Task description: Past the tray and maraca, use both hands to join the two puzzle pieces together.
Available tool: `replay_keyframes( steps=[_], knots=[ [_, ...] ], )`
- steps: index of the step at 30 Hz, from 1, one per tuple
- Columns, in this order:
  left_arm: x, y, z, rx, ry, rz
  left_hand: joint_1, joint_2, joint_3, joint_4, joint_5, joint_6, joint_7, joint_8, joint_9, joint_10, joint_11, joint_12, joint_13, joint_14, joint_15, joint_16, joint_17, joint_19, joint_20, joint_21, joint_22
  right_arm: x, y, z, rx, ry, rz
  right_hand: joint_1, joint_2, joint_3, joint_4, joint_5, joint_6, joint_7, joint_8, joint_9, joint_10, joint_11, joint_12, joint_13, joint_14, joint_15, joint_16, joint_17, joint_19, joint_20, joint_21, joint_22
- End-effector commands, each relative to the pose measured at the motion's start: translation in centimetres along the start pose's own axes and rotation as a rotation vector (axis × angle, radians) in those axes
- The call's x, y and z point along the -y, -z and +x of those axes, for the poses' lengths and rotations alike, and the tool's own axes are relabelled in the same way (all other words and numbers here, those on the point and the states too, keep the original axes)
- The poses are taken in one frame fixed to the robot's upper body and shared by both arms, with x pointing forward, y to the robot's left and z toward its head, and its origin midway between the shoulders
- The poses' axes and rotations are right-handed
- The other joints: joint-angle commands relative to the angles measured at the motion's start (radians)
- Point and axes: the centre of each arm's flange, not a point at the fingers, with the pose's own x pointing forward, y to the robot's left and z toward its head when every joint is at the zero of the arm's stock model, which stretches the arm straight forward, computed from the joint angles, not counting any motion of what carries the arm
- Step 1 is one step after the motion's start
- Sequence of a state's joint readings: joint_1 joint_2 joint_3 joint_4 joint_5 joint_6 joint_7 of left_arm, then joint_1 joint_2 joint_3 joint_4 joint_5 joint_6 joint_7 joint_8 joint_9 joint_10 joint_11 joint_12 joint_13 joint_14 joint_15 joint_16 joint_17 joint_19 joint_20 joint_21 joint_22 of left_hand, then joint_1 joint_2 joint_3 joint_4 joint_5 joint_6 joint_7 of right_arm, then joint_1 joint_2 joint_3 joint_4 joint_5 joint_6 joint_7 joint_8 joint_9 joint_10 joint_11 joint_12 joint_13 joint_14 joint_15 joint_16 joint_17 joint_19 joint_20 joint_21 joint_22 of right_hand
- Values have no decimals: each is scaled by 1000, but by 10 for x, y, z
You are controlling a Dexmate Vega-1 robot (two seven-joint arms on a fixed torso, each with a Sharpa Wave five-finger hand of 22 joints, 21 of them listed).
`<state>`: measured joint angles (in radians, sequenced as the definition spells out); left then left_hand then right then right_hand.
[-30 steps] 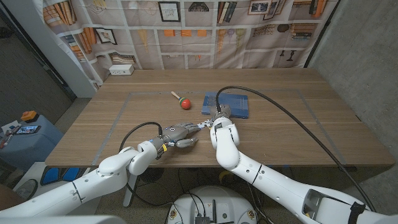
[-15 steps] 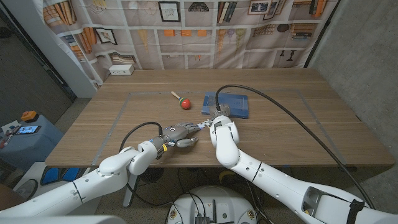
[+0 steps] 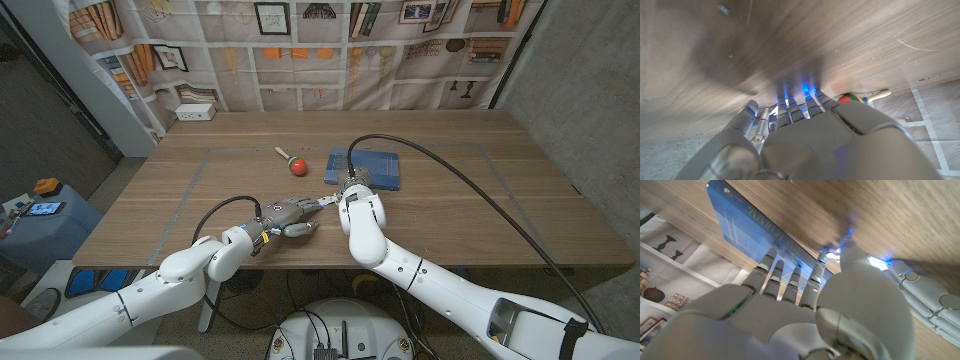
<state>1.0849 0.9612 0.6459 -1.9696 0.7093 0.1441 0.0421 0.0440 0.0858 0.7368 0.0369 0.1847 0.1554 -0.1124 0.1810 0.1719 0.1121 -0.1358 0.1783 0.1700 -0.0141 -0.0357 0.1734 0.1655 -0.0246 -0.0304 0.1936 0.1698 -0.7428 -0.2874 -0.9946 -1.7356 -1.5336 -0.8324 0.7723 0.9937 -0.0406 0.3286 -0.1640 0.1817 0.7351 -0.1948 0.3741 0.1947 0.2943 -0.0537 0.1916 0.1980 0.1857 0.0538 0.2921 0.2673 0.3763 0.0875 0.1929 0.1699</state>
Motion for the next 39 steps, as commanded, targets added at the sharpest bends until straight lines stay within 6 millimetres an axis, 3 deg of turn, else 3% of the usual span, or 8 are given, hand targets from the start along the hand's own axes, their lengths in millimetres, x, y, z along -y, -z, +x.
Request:
replay_keyframes(
  steps=[1, 20, 39],
  knots=[
    [1, -1, -2, -2, 2, 1, 12, 94, 6, -3, 0, 13, -1, 3, 2, 5, 1, 9, 2, 8, -124, 3, 1, 10, -80, 3, 4, 1, 1, -1, 10, -13, 8, 2, 0, -3, 2, 4, -10, 3, -5, 2, -11, 3, -4, 4, -6, 0, -4, 2, 0, 1, 0, 2],
    [1, -2, -2, -3, -4, 2, 13, 94, 6, -4, -1, 13, -1, 2, 2, 7, 0, 9, 2, 9, -125, 3, 1, 12, -79, 3, 3, 9, 7, -7, 25, -9, 25, 0, 0, -7, 6, 4, -49, 5, -26, 1, -28, 13, -4, 5, -15, 4, -8, 4, -4, 0, 0, 2],
    [0, 0, -2, -1, -9, 11, 14, 94, 5, -5, -1, 14, -2, 2, 2, 8, -2, 9, 2, 9, -125, 3, 1, 13, -79, 3, 3, 26, 14, -23, 59, 75, 102, -47, -5, -25, 27, 8, -62, 9, -37, 1, -33, 15, 1, 6, -14, 7, -9, 6, -6, 5, 0, 3]
  ],
)
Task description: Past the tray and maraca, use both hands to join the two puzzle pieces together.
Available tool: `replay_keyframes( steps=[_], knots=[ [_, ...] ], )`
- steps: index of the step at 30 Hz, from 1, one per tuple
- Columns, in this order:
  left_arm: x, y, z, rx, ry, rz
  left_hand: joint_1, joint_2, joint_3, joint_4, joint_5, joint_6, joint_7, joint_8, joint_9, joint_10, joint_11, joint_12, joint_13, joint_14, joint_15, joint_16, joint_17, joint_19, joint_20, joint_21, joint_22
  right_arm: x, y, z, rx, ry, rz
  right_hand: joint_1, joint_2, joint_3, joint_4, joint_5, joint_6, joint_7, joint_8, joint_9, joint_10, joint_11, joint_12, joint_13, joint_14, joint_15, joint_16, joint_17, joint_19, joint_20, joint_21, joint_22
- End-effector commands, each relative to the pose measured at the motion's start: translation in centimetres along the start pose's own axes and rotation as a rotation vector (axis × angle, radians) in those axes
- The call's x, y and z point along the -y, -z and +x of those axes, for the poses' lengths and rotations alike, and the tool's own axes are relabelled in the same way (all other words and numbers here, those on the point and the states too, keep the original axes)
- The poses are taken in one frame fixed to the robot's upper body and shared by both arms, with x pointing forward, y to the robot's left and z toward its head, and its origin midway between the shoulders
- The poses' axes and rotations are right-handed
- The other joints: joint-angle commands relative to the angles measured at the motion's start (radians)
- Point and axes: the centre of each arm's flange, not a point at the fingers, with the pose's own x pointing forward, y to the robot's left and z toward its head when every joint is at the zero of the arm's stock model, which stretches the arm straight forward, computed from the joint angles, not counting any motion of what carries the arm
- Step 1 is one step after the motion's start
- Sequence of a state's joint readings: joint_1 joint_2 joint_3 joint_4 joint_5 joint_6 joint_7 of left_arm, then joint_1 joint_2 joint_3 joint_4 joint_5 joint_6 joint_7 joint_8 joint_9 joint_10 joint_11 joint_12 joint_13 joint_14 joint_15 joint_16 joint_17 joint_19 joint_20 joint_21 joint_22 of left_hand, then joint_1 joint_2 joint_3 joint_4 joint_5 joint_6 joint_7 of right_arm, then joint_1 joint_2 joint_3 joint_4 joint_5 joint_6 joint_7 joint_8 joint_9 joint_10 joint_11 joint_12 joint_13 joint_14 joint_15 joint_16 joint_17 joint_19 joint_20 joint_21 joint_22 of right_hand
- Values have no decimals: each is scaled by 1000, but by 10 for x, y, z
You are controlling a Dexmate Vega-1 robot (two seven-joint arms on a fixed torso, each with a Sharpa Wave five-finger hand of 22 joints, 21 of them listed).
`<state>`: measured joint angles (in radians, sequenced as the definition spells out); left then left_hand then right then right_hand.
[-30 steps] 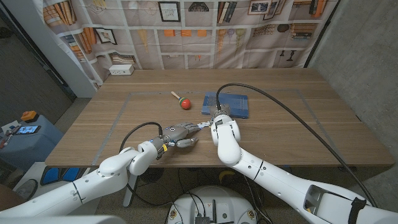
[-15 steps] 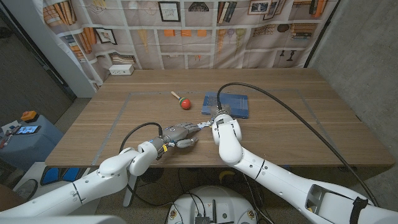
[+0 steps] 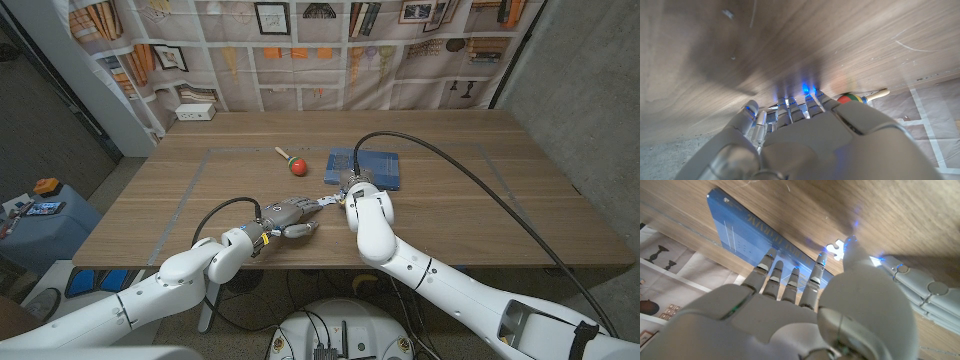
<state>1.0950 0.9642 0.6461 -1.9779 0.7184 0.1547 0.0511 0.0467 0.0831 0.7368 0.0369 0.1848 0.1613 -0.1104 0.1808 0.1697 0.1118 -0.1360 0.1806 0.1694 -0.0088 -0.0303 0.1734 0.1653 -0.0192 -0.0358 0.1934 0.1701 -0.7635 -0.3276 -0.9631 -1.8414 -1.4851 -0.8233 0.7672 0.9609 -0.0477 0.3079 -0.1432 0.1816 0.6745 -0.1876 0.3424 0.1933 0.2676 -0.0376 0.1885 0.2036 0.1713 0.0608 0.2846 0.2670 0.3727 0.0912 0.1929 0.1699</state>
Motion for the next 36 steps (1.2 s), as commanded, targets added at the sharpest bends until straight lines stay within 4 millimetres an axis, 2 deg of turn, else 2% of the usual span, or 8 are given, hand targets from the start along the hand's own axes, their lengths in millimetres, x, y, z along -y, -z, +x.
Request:
replay_keyframes(
  steps=[1, 8, 11, 18, 19, 27, 32, 36],
  knots=[
    [-2, 1, 1, 5, -3, 7, 12, 97, 5, -5, -1, 9, -4, 2, 4, 7, 1, 7, 2, 3, -131, 3, 2, 8, -74, 3, 3, 13, 4, -10, 20, 58, 46, -16, 3, -5, 7, 8, -3, 2, -7, 3, -6, 0, 4, 0, 1, 0, -1, 6, -2, 2, 0, 3],
    [-3, 2, 1, 6, -1, 10, 13, 97, 5, -6, -1, 9, -4, 2, 4, 8, 1, 7, 2, 5, -131, 3, 1, 8, -74, 3, 3, 16, 7, -13, 26, 80, 67, -44, -2, -17, 17, 12, -36, 13, -23, 3, -7, 3, 6, 0, 0, 2, -3, 7, -1, 3, 1, 3],
    [-3, 2, 0, 5, -2, 11, 13, 98, 5, -7, -1, 10, -3, 2, 4, 8, 1, 7, 2, 5, -131, 3, 1, 8, -74, 3, 3, 16, 9, -13, 25, 81, 82, -92, -14, -39, 34, 19, -46, 16, -31, 4, -9, 8, 7, 1, 1, 4, -4, 8, -1, 4, 1, 3],
    [-3, 2, 0, 8, 1, 14, 14, 98, 5, -7, -1, 10, -3, 2, 4, 8, -1, 7, 2, 5, -130, 3, 1, 9, -74, 3, 3, 15, 11, -12, 23, 97, 99, -154, -16, -63, 58, 32, -81, 22, -50, 6, -12, 7, 8, 1, 2, 5, -5, 10, -1, 3, 2, 3],
    [-3, 2, 0, 8, 1, 15, 14, 98, 4, -7, -1, 11, -3, 3, 4, 8, 0, 6, 2, 4, -131, 3, 1, 9, -74, 3, 3, 14, 11, -12, 20, 104, 95, -182, -11, -72, 71, 36, -94, 27, -57, 7, -12, 7, 8, 1, 2, 5, -5, 11, -2, 3, 2, 3],
    [-5, 1, 0, 9, -3, 21, 14, 98, 4, -8, -2, 11, -3, 2, 4, 8, 0, 6, 2, 4, -131, 3, 1, 9, -75, 2, 3, 12, 13, -10, 21, 116, 112, -248, -10, -98, 96, 49, -155, 42, -87, 8, -12, 10, 10, 1, 5, 4, -7, 12, -3, 4, 1, 3],
    [-6, 2, 0, 8, -13, 27, 15, 97, 3, -8, -2, 11, -3, 2, 4, 9, -1, 7, 2, 2, -129, 2, 1, 6, -76, 1, 3, 9, 15, -8, 23, 119, 124, -302, -9, -119, 121, 55, -169, 47, -95, 11, -13, 11, 10, 1, 5, 3, -8, 13, -3, 5, 1, 3],
    [-7, 1, -1, 9, -19, 30, 15, 98, 2, -9, -2, 10, -3, 2, 4, 8, -3, 6, 2, -1, -126, 1, 2, 3, -75, 0, 3, 7, 17, -6, 24, 119, 130, -326, -9, -128, 131, 58, -170, 49, -96, 12, -13, 12, 10, 1, 6, 5, -9, 14, -4, 7, 1, 3]
  ],
)
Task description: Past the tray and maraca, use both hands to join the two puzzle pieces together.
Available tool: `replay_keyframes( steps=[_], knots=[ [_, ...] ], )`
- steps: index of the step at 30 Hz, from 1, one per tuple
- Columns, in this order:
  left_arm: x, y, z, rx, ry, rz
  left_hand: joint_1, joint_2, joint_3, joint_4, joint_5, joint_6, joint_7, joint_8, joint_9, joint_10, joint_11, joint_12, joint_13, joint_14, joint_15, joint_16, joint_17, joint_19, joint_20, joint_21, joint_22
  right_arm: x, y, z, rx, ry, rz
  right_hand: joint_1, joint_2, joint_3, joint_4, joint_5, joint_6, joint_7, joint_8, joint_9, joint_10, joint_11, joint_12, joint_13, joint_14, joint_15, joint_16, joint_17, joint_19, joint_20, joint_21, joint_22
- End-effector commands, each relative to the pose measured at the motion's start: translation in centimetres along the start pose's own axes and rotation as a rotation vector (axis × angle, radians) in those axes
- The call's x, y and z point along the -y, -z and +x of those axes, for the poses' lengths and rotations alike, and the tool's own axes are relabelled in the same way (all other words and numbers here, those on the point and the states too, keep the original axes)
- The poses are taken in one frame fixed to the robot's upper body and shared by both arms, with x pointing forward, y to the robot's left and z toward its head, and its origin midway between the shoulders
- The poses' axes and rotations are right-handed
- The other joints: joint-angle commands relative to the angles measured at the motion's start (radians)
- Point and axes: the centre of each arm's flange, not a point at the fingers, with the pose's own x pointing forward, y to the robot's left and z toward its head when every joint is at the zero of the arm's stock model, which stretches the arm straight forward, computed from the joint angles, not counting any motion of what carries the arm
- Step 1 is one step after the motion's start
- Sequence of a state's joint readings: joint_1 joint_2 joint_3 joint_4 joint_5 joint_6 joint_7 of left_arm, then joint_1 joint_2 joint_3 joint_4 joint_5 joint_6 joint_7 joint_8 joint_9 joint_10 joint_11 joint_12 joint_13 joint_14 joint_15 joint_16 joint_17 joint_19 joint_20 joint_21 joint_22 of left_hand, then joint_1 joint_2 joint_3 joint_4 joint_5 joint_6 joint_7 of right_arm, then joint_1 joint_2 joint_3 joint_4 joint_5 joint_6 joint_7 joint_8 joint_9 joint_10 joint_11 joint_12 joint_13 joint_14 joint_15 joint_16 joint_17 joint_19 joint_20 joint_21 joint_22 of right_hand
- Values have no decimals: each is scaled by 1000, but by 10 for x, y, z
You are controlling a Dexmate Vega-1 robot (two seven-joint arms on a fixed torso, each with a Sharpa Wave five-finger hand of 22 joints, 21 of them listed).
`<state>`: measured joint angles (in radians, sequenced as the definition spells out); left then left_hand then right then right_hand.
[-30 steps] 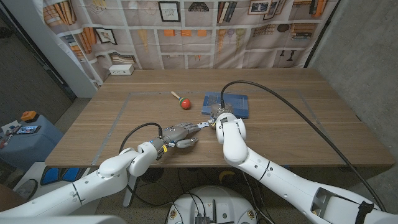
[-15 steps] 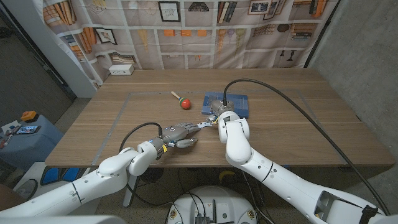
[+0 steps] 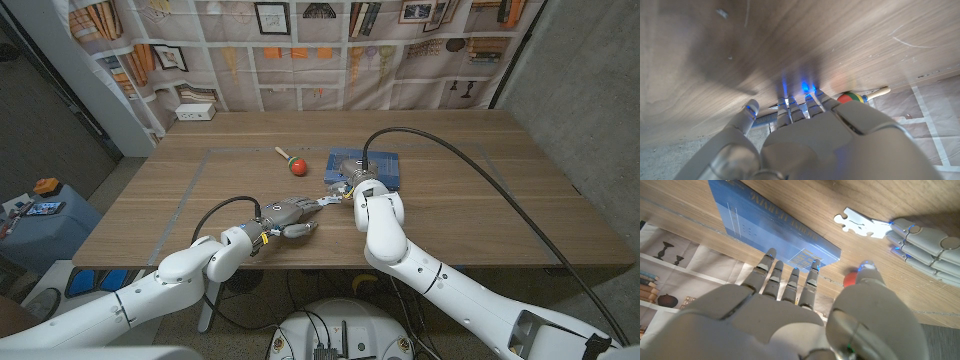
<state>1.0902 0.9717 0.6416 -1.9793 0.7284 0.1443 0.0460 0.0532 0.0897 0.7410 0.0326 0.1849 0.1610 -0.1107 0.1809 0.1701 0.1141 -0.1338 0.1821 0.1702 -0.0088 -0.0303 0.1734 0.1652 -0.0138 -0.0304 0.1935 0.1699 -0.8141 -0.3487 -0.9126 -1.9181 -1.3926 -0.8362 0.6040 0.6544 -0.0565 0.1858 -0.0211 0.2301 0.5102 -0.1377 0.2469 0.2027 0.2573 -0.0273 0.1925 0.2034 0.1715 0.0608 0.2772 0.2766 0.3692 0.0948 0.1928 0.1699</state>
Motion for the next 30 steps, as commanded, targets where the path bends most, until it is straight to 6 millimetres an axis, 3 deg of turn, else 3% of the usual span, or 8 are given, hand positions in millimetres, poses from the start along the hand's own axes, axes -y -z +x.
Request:
replay_keyframes(
  steps=[1, 30],
  knots=[
    [-3, 0, -1, 1, -20, 13, 8, 91, -2, -5, -2, 11, -2, 2, 3, 5, -6, 4, 2, -2, -126, 1, 2, -3, -80, 0, 3, -6, 6, 4, -1, 11, 25, -27, 0, -8, 13, 10, -8, -1, -2, 3, -2, 2, 6, 1, 5, 3, -2, 5, -1, 2, 1, 3],
    [-7, 0, 1, -1, -37, 30, 13, 94, -7, -9, -3, 12, -3, 2, 3, 7, -5, 5, 2, -10, -120, 2, 2, -11, -82, -2, 3, -31, 19, 14, -19, 1, 68, -216, 23, -76, 104, 43, -137, 21, -56, 1, -44, 3, -4, 0, -42, 19, -27, 9, -53, 10, -10, 2]
  ],
)
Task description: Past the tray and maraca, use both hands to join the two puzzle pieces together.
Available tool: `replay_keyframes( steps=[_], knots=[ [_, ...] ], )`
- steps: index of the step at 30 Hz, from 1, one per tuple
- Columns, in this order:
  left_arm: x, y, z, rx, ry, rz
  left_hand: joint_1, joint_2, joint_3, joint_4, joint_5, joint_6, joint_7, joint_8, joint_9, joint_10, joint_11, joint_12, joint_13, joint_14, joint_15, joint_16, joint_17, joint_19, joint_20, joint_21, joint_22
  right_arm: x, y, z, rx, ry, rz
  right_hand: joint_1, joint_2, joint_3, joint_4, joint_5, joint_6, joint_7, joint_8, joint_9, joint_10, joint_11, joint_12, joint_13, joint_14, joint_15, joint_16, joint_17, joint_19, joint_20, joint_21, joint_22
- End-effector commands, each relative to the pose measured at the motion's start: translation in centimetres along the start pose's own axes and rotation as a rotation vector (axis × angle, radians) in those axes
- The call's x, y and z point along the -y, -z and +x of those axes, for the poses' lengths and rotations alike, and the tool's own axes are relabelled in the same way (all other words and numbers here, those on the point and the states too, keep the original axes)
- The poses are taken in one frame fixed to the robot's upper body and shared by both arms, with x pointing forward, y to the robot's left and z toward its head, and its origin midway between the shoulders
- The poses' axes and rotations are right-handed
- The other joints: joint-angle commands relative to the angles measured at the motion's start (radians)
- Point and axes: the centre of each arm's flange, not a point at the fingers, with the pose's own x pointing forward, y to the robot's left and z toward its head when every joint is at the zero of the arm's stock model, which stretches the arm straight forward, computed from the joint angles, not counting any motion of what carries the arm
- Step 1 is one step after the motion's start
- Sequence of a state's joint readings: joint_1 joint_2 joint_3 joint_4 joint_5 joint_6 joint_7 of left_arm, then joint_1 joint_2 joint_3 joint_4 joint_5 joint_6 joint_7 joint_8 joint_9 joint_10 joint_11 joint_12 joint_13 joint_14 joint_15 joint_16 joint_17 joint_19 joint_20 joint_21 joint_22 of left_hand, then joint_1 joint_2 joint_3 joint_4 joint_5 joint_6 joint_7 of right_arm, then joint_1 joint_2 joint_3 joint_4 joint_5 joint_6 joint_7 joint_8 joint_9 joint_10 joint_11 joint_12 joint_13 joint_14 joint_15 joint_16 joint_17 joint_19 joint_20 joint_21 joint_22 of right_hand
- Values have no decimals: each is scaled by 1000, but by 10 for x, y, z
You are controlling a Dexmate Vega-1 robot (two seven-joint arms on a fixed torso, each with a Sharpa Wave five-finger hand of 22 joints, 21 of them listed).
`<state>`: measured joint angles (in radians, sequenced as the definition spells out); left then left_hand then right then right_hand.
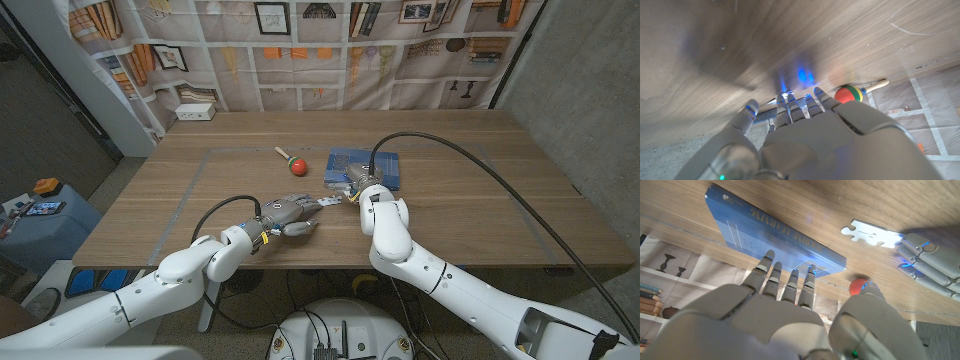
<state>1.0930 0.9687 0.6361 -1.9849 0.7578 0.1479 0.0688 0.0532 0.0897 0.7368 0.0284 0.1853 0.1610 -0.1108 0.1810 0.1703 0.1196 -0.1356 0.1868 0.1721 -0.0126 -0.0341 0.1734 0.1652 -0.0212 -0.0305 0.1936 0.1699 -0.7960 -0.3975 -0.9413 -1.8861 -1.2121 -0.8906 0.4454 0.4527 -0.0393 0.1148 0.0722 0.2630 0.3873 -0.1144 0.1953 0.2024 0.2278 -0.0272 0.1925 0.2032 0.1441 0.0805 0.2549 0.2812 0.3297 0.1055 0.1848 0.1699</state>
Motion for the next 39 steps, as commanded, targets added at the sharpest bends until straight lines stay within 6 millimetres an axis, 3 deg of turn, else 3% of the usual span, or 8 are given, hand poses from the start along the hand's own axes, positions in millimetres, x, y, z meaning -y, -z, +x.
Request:
replay_keyframes(
  steps=[1, 9, 19, 27, 39],
  knots=[
    [-1, 2, 2, -1, -2, 4, 13, 94, -2, -4, -3, 12, -3, 2, 3, 2, -4, 0, 0, -6, -116, 2, 2, -4, -80, -2, 3, -10, 4, 3, -12, -1, 11, -17, 6, -6, 12, 10, -20, -3, -6, 1, -17, 3, -4, 0, -16, 1, -5, 4, -16, -1, -2, 2],
    [-1, 2, 2, -2, -2, 4, 14, 94, -3, -6, -3, 13, -4, 2, 4, 3, -5, 1, 0, -4, -121, 3, 2, -3, -81, -1, 3, -16, 6, 5, -11, 2, 17, -30, 4, -15, 14, 21, -75, 2, -15, -1, -47, 8, -9, -1, -38, 13, -18, 1, -39, 1, -5, 1],
    [-1, 2, 1, -4, 2, 2, 16, 95, -4, -7, -4, 14, -3, 2, 4, 4, -3, 1, 0, -4, -121, 3, 2, -2, -81, 0, 3, -26, 9, 3, 5, 32, 4, -47, 1, -30, 13, 42, -194, 8, -23, -6, -146, 16, -18, -4, -115, 32, -51, -9, -95, 0, -8, 0],
    [-2, 2, 0, -5, 6, 5, 17, 95, -4, -7, -3, 15, -2, 2, 4, 5, -1, 1, 0, -2, -121, 4, 2, -1, -81, 0, 3, -34, 11, 2, 20, 78, -15, -39, -1, -34, 3, 54, -278, 8, -26, -10, -203, 12, -19, -7, -162, 26, -64, -19, -125, -3, -8, -2],
    [-2, 2, 1, -1, 6, 5, 19, 95, -4, -9, -3, 19, -2, 3, 4, 9, -3, 2, 0, 5, -124, 6, 1, 0, -80, 1, 3, -46, 17, 2, 25, 121, -48, -11, -8, -35, -22, 65, -367, 13, -26, -15, -259, 8, -19, -12, -203, 7, -69, -36, -151, -30, -7, -3]
  ],
)
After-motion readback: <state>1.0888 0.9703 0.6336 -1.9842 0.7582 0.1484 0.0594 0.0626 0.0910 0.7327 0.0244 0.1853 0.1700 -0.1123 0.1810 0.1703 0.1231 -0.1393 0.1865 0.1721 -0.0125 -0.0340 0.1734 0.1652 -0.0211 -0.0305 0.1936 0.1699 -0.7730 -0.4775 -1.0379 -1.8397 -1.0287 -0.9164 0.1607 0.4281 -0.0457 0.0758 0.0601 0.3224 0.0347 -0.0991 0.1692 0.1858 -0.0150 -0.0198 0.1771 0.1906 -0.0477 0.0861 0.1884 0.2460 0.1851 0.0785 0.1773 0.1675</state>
